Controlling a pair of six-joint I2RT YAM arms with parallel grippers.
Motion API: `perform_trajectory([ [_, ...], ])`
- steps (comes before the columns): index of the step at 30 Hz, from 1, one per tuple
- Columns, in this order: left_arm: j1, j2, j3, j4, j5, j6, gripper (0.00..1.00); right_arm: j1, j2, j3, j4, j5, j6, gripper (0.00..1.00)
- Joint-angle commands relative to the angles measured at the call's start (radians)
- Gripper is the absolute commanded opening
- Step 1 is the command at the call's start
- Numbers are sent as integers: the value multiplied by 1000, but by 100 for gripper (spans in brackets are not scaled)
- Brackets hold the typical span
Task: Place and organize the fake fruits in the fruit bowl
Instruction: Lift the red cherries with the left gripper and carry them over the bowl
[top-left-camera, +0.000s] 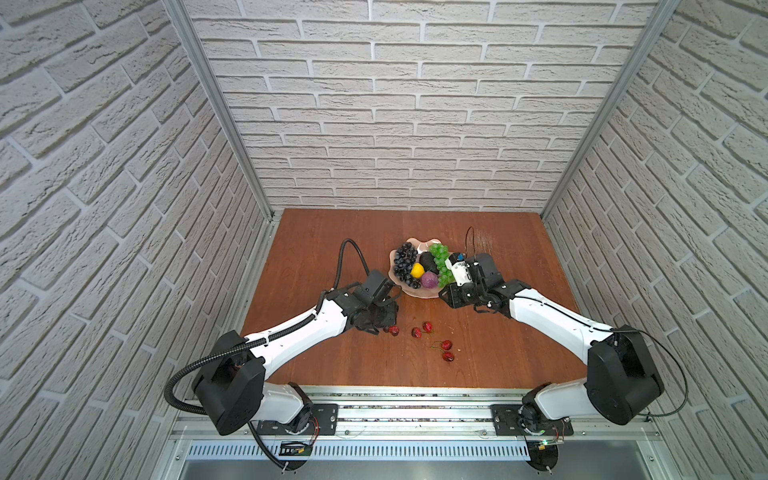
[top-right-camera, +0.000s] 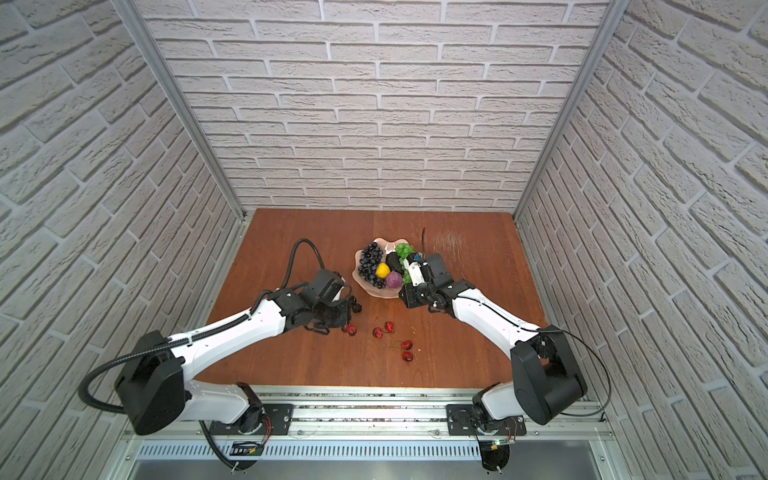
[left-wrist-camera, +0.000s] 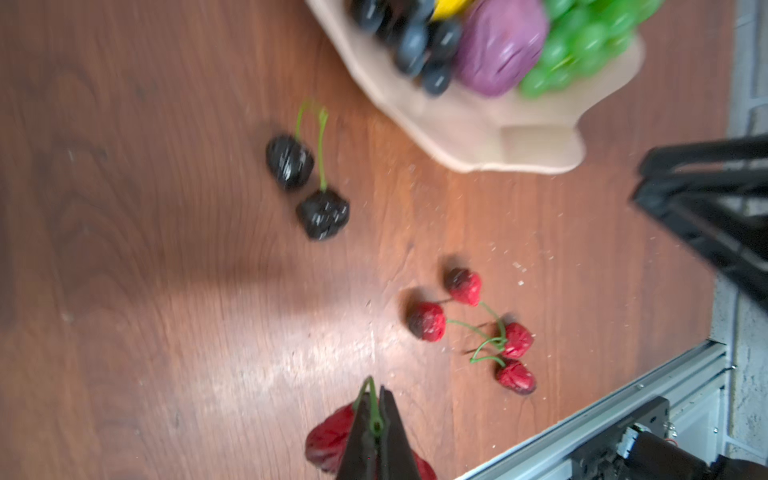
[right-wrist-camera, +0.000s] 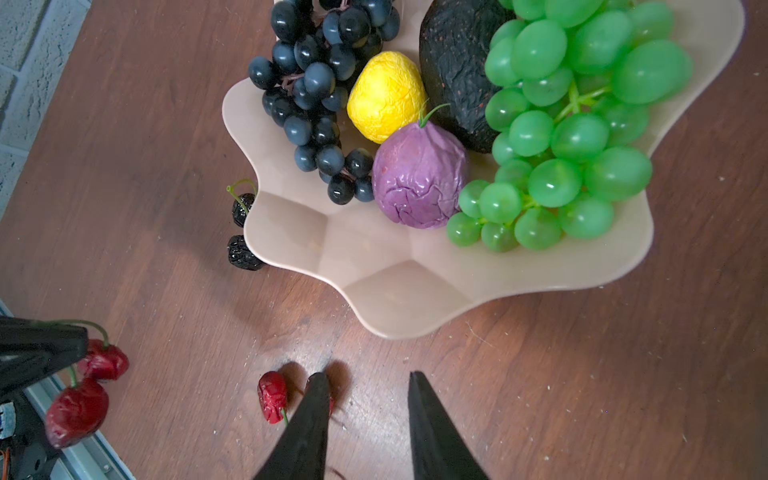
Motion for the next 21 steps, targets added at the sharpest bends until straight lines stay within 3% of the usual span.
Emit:
perform_trajectory([
  [1, 27, 33, 99, 51, -17, 107, 1, 3, -53, 16, -1, 18, 23, 34],
  [9, 75, 273, 323, 193, 60, 209, 1, 3, -124, 18, -55, 70, 23, 34],
  [21, 77, 550, 563, 195, 108, 318, 1, 3, -174, -3, -109, 100, 13, 35],
])
